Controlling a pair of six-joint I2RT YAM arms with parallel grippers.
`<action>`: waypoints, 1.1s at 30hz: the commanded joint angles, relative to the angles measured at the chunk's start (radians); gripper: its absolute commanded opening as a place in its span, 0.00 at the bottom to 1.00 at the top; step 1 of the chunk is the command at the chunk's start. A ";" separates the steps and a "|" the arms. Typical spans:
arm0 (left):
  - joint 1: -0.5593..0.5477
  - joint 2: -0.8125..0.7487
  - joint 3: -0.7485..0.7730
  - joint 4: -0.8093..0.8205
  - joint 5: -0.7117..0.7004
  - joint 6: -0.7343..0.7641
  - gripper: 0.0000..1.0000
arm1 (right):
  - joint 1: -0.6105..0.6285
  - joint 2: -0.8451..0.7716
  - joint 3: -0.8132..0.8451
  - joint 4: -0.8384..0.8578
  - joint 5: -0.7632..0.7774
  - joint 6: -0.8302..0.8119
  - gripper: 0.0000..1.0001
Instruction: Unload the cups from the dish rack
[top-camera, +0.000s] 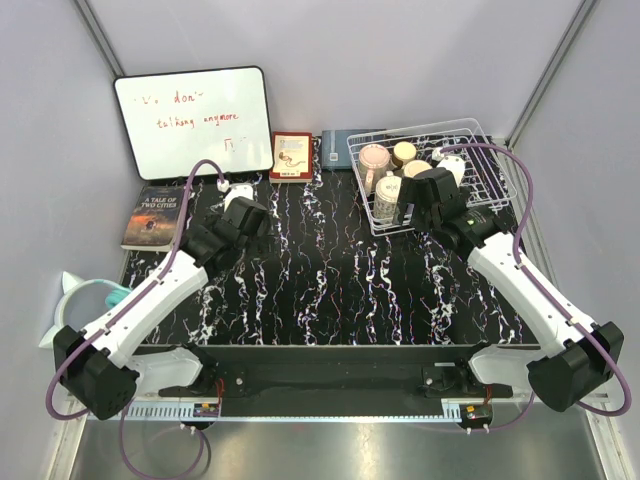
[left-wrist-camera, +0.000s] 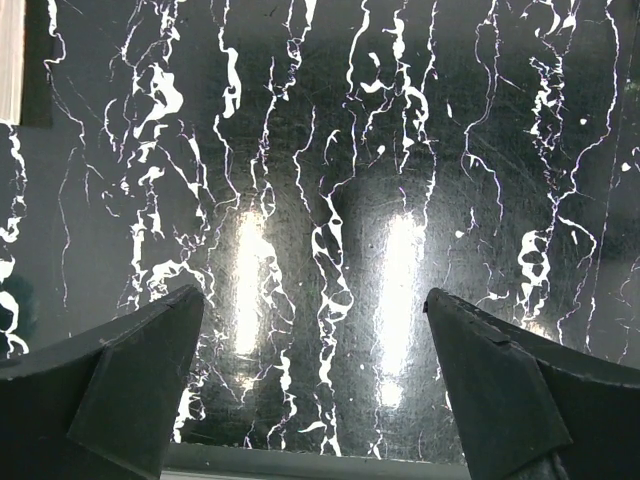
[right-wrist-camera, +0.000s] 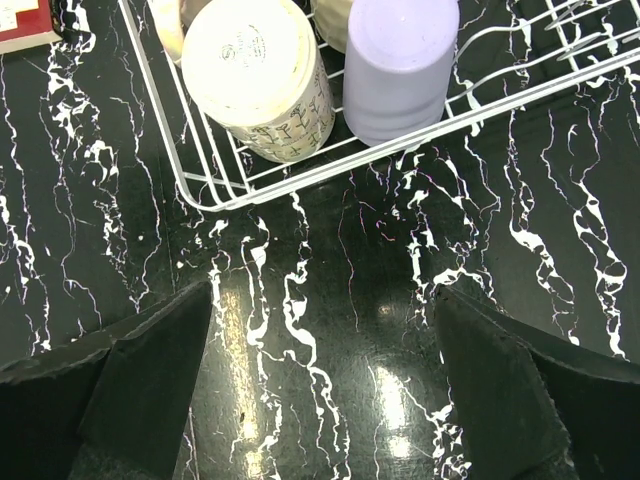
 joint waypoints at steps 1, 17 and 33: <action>-0.003 0.004 0.017 0.039 0.023 -0.019 0.99 | 0.000 0.000 0.009 0.010 0.048 0.017 1.00; -0.005 -0.010 -0.023 0.041 0.063 -0.044 0.99 | -0.138 0.177 0.219 -0.053 0.003 -0.053 1.00; -0.003 -0.082 -0.120 0.053 0.134 -0.041 0.99 | -0.250 0.531 0.385 0.036 -0.048 -0.001 1.00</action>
